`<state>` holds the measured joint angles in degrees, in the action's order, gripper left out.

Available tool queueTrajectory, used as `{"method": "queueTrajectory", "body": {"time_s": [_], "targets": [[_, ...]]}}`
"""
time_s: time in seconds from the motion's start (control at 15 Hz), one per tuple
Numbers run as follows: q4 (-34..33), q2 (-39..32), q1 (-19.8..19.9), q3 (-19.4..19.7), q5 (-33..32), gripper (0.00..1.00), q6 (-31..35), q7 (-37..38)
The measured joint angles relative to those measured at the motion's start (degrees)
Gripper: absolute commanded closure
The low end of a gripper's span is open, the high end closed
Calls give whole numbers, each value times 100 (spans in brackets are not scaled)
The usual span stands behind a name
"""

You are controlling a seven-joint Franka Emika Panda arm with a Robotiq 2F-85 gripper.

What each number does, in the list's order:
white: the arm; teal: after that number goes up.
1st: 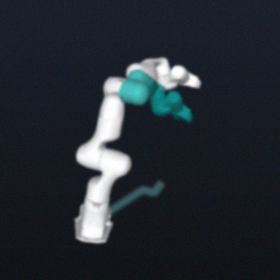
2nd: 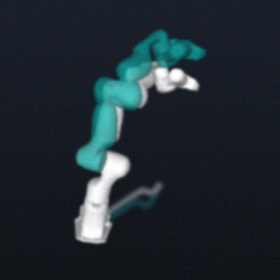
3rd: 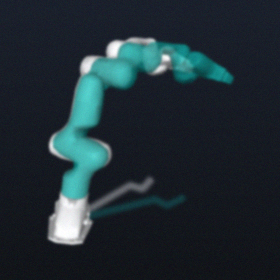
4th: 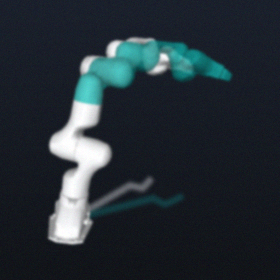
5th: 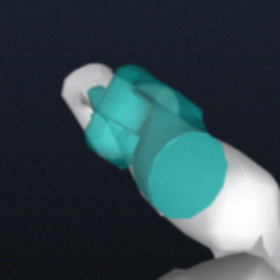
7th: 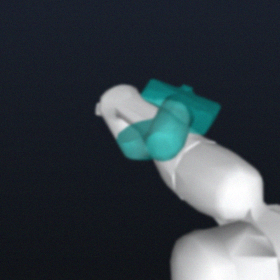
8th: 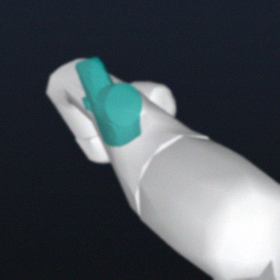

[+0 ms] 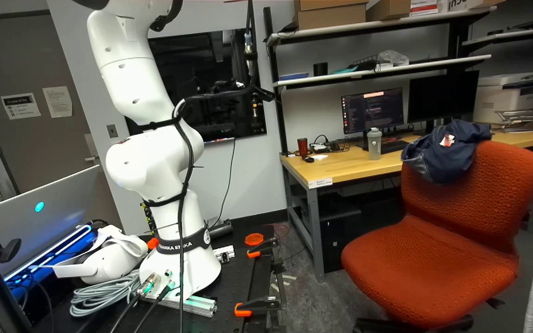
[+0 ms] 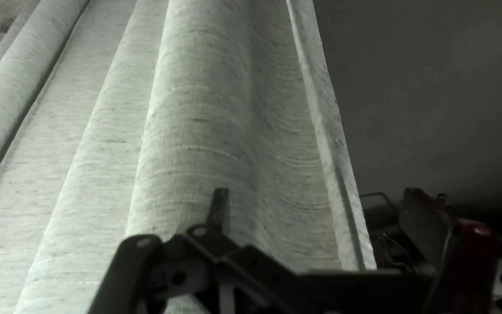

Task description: Slide the curtain to the left

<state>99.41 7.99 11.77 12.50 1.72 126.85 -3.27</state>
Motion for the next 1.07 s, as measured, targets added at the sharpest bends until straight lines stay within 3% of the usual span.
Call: {"method": "queueTrajectory", "body": {"time_s": [0.4, 0.8, 0.87, 0.93, 1.07], "targets": [[-8, 52, -75, 0, 564, 0, 1396, 36], [-87, -9, -275, -59, 1036, 0, 2217, 104], [-126, -44, -301, -84, 1062, 6, 2273, 147], [-187, -92, -329, -106, 1081, 26, 2286, 193], [-344, -226, -363, -157, 1087, 32, 2287, 303]]}}
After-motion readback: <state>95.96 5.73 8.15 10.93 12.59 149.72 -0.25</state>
